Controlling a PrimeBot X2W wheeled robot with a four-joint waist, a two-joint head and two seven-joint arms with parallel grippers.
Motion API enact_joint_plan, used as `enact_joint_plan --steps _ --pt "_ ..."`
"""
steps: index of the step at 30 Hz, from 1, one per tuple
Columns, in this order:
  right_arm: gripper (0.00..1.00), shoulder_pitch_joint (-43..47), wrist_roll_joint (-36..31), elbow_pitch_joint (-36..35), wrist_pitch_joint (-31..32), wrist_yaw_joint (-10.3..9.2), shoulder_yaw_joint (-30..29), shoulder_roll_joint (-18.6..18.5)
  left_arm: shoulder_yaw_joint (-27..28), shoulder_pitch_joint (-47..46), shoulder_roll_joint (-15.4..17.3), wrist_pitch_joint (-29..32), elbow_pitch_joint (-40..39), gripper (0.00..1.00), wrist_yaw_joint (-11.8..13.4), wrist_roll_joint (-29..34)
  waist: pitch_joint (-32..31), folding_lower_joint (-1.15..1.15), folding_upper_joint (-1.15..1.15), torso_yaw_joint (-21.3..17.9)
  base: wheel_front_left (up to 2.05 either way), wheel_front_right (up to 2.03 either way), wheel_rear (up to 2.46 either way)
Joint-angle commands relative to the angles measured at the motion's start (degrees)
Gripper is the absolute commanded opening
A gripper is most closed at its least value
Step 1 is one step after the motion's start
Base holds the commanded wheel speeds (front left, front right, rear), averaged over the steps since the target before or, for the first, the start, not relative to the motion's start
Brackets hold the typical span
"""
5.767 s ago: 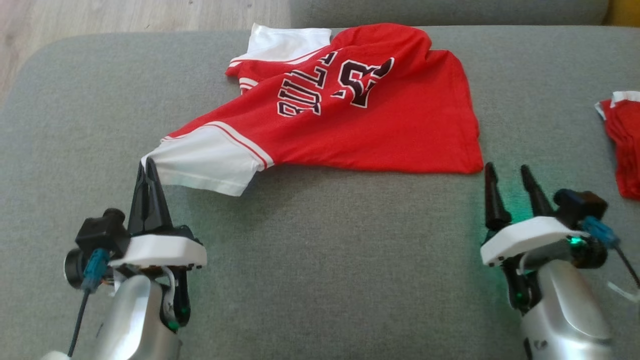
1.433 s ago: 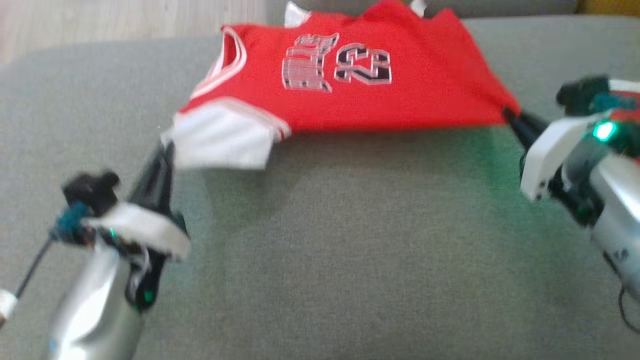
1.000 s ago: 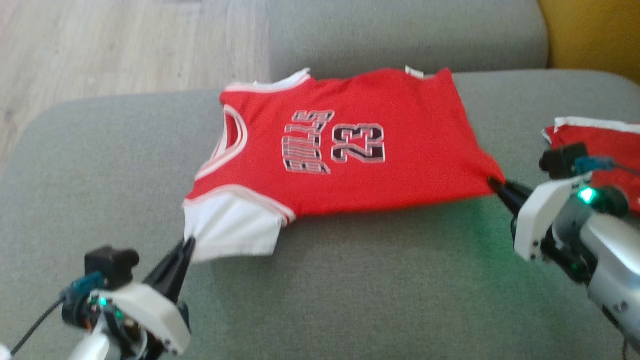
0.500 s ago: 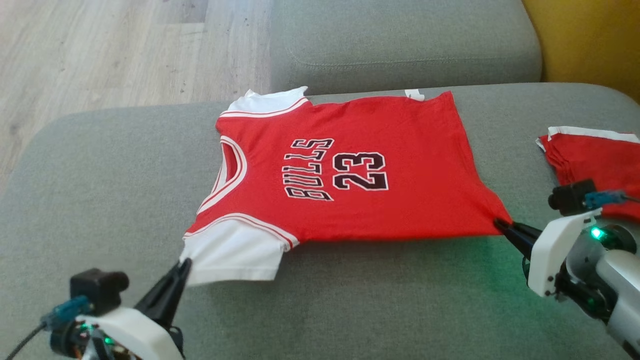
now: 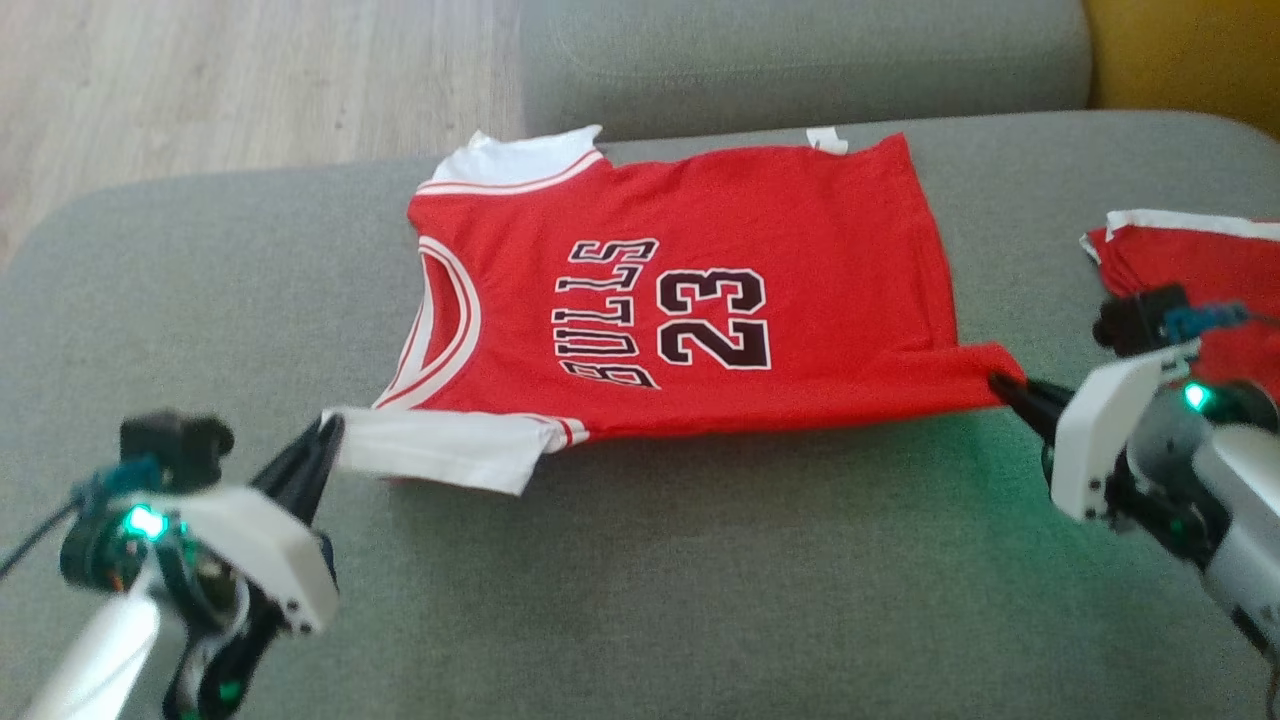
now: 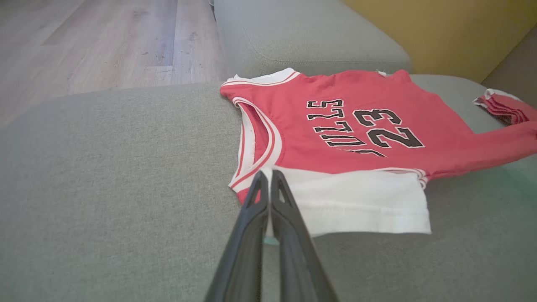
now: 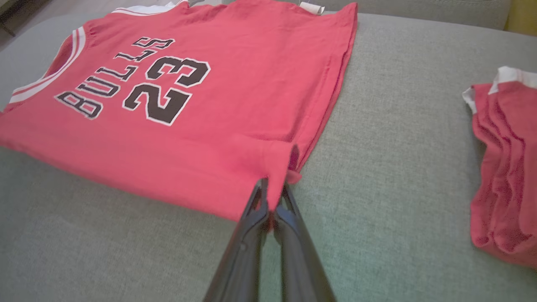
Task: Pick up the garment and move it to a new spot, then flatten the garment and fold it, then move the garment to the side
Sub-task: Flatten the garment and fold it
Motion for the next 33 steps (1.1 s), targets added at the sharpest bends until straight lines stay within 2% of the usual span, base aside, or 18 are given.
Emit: enact_joint_plan --steps 1,8,14,21,27,28,29,30,33 --pt "0.00 -2.20 -0.36 -0.65 0.36 -0.04 -0.96 -0.56 2.31 -4.90 2.38 0.55 -0.76 0.00 -0.46 0.61 1.05 -0.01 0.00 -0.03 0.00 0.00 0.00" --pt "0.00 -9.27 -2.83 2.35 5.41 -0.04 -0.54 1.54 -0.55 -17.97 2.61 3.64 8.83 0.00 -4.62 2.71 5.85 -0.01 0.00 -0.19 0.00 0.00 0.00" --pt "0.00 -14.58 -4.33 5.41 7.65 -0.04 -0.26 3.20 -5.11 -28.88 2.12 5.49 16.76 0.00 -7.00 5.44 10.03 -0.01 0.00 -0.40 0.00 0.00 0.00" --pt "0.00 -19.35 -5.36 8.24 7.54 -0.04 0.67 5.47 -10.75 -39.97 2.02 3.63 25.29 0.00 -7.87 7.94 13.82 -0.01 0.00 -1.37 0.00 0.00 0.00" --pt "0.00 -21.79 -5.87 10.15 7.00 -0.04 2.03 6.91 -16.70 -45.37 2.09 2.73 30.32 0.00 -7.93 8.58 15.57 -0.01 0.00 -1.91 0.00 0.00 0.00" --pt "0.61 -22.48 -6.50 10.51 6.00 -0.04 2.25 7.11 -17.58 -46.31 2.07 2.48 31.31 0.00 -7.93 8.52 15.86 -0.01 0.00 -1.97 0.00 0.00 0.00" --pt "1.00 -23.10 -7.03 11.16 4.80 -0.04 2.21 7.37 -18.21 -47.25 2.03 1.96 32.34 0.46 -7.94 8.69 16.13 -0.01 0.00 -2.02 0.00 0.00 0.00" --pt "1.00 -23.64 -7.49 11.83 3.58 -0.04 2.19 7.78 -18.51 -48.17 1.83 0.93 33.35 1.00 -7.94 8.91 16.34 -0.01 0.00 -2.03 0.00 0.00 0.00" --pt "1.00 -25.51 -8.82 14.16 -1.95 -0.04 1.01 9.06 -17.77 -50.59 0.29 -3.57 36.50 1.00 -7.78 9.00 16.80 -0.01 0.00 -1.95 0.00 0.00 0.00"
